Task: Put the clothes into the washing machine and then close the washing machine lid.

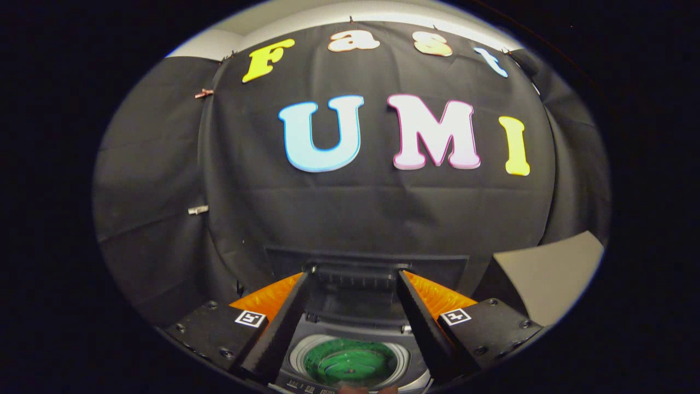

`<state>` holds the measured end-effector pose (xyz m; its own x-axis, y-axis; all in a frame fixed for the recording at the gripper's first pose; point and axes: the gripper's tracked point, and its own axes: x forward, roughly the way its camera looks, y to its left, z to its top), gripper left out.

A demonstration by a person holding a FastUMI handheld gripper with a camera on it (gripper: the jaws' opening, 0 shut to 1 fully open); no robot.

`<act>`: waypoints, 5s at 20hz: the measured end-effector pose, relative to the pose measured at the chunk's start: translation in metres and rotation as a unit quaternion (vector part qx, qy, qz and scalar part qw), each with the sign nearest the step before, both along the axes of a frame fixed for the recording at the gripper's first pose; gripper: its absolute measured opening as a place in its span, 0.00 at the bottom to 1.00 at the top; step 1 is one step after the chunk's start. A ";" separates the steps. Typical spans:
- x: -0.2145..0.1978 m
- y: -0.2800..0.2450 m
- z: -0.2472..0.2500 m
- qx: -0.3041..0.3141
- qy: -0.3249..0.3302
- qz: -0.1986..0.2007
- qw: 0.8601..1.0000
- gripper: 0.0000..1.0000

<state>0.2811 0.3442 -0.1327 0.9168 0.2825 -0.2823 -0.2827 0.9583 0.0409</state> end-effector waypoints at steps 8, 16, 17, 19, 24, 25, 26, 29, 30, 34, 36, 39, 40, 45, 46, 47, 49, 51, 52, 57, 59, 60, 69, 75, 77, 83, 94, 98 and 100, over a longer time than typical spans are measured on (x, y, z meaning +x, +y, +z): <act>0.077 0.005 0.011 -0.042 0.010 -0.033 0.999 1.00; 0.128 -0.012 -0.043 -0.059 0.085 -0.066 0.992 1.00; 0.132 -0.014 -0.052 -0.060 0.095 -0.070 0.991 1.00; 0.139 -0.016 -0.067 -0.060 0.114 -0.073 0.989 1.00; 0.137 -0.016 -0.082 -0.044 0.131 -0.066 0.988 1.00; 0.139 -0.017 -0.083 -0.036 0.130 -0.068 0.989 1.00; 0.138 -0.017 -0.084 -0.032 0.129 -0.067 0.989 1.00; 0.135 -0.017 -0.085 -0.038 0.129 -0.058 0.989 1.00; 0.134 -0.017 -0.085 -0.039 0.130 -0.057 0.989 1.00; 0.120 -0.017 -0.083 -0.039 0.122 -0.052 0.990 1.00; 0.111 -0.018 -0.082 -0.038 0.113 -0.050 0.992 1.00; 0.103 -0.020 -0.083 -0.040 0.112 -0.045 0.992 1.00; 0.100 -0.020 -0.083 -0.039 0.112 -0.044 0.992 1.00; 0.080 -0.019 -0.082 -0.038 0.105 -0.038 0.993 1.00; 0.076 -0.019 -0.082 -0.037 0.105 -0.036 0.993 1.00; 0.072 -0.019 -0.083 -0.036 0.106 -0.033 0.993 1.00; 0.062 -0.019 -0.084 -0.031 0.110 -0.026 0.993 1.00; 0.055 -0.018 -0.084 -0.028 0.108 -0.020 0.994 1.00; 0.051 -0.018 -0.085 -0.028 0.105 -0.018 0.994 1.00; 0.029 -0.023 -0.086 -0.026 0.091 -0.013 0.995 1.00; 0.020 -0.023 -0.088 -0.023 0.088 -0.009 0.996 1.00; 0.016 -0.023 -0.090 -0.021 0.088 -0.006 0.996 1.00; -0.036 -0.018 -0.125 -0.039 0.103 0.027 0.994 1.00; -0.075 -0.009 -0.137 -0.012 0.089 0.042 0.995 1.00; -0.084 -0.007 -0.136 -0.006 0.079 0.044 0.996 1.00; -0.103 -0.016 -0.122 0.001 0.034 0.039 0.999 1.00; -0.131 -0.053 -0.084 -0.001 -0.024 0.006 1.000 0.99; -0.143 -0.060 -0.061 -0.003 -0.042 0.001 0.999 1.00; -0.148 -0.066 -0.047 -0.010 -0.054 -0.004 0.998 0.99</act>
